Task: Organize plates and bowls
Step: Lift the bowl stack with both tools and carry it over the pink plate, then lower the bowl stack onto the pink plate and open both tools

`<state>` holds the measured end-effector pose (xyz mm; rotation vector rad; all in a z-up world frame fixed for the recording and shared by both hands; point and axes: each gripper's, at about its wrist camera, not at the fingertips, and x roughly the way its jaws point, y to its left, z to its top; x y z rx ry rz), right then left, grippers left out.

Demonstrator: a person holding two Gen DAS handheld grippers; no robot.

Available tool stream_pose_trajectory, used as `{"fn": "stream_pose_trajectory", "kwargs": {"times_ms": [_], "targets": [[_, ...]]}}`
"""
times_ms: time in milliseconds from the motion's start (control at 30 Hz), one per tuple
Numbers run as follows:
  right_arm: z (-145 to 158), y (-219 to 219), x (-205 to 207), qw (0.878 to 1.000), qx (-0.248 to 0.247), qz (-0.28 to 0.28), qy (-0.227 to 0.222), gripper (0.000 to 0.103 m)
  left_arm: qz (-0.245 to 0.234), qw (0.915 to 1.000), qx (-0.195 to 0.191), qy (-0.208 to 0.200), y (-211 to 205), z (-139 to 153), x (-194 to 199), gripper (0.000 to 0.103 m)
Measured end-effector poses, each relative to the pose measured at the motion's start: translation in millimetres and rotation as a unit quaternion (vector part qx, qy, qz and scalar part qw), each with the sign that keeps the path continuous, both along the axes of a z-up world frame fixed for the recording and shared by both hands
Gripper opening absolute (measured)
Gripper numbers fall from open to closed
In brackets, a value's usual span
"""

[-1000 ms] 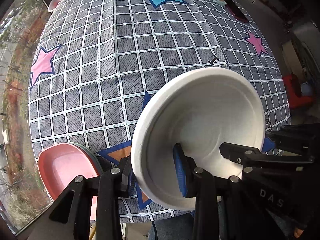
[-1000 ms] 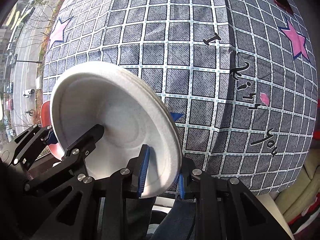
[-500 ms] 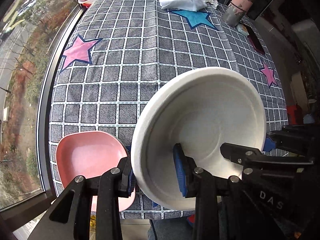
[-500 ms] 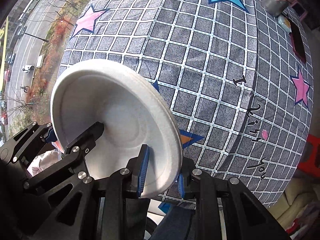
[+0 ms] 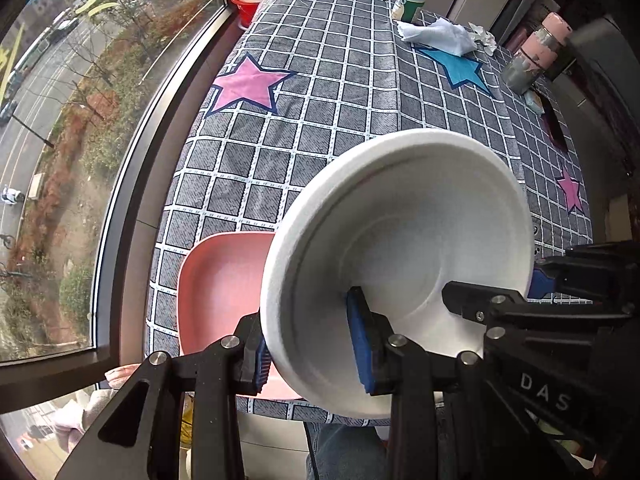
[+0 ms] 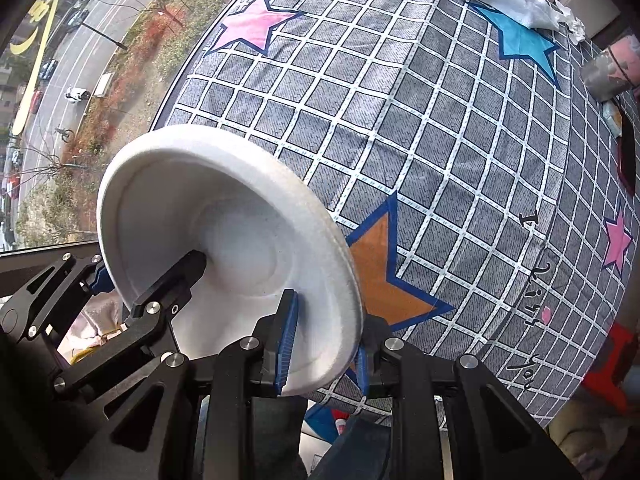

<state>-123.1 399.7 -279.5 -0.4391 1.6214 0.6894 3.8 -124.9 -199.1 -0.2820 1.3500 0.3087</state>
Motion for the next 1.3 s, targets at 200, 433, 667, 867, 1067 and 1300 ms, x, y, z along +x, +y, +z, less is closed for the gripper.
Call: {"fn": "stream_pose_trajectory", "kwargs": {"times_ms": [200,433,667,867,1067,1300], "targets": [[7.2,23.2,-18.6,0.999,-0.002,0.047,0.007,0.027,0.059,0.9981,-0.009,0.011,27.6,-8.5,-23.0,0.036],[-6.1,58.8,-39.4,0.995,-0.003,0.094,0.029,0.027,0.115,0.9927,-0.012,0.034,56.0,-23.6,-49.8,0.036],[-31.2,82.6,-47.9,0.993,-0.009,0.112,0.043,0.027,0.143,0.9880,-0.024,0.054,72.9,-43.6,-55.5,0.036],[-41.0,88.2,-49.2,0.992,-0.021,0.121,0.032,0.028,0.140,0.9889,-0.001,0.049,73.9,-40.4,-57.1,0.053],[-27.5,78.1,-42.8,0.990,-0.038,0.130,-0.031,0.070,0.147,0.9890,0.015,0.015,82.3,-27.6,-73.1,0.093],[-7.7,52.7,-26.3,0.996,-0.011,0.084,-0.037,0.102,0.120,0.9927,0.002,0.011,81.6,-20.0,-78.9,0.103]]}}
